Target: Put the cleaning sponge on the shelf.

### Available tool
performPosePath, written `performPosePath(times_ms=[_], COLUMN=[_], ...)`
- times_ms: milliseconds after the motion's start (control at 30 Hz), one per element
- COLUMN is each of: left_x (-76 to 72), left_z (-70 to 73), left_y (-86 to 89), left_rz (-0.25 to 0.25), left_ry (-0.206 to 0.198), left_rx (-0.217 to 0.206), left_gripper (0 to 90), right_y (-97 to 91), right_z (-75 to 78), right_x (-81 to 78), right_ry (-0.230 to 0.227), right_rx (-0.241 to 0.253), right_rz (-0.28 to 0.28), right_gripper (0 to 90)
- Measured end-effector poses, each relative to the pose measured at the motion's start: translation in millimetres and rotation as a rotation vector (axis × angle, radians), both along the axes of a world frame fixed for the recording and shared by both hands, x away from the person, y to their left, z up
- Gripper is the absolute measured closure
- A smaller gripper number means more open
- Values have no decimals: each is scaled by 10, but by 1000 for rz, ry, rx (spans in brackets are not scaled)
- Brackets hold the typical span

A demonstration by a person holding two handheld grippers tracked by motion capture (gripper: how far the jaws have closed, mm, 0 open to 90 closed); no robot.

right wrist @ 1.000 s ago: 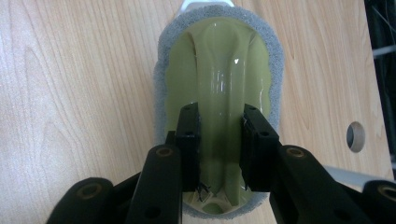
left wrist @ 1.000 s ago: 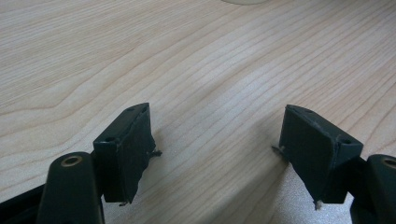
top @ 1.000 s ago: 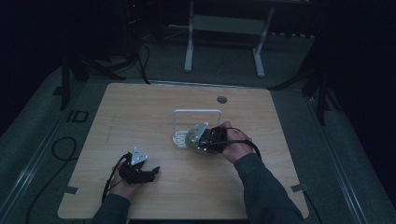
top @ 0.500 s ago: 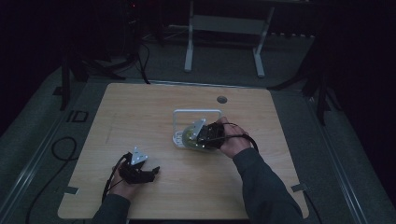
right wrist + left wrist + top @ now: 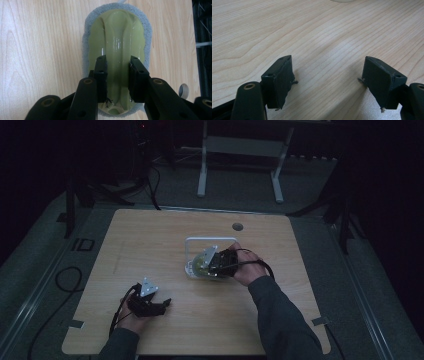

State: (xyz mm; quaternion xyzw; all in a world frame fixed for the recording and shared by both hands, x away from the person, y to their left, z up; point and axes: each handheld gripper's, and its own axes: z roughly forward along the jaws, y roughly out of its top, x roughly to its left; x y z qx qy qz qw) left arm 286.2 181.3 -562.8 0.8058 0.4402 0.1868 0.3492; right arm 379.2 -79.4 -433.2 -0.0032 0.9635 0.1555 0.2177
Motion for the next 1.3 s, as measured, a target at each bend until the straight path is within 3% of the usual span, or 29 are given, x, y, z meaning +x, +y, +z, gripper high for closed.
performPosePath(times_ms=[433,700,1300], left_x=[1,1,1], left_z=[0,1,1], left_y=[-1,-1,-1], left_rz=[-3,-3,-4], left_ry=[1,2,3], left_rx=[1,1,1], left_gripper=[247,246,245], right_y=[51,84,101], right_z=[61,-27,-129], right_x=[58,70,158], right_ry=[-25,-35,-12], right_rx=[-16,-63,-82], right_rz=[51,83,72], right_gripper=[717,717,717])
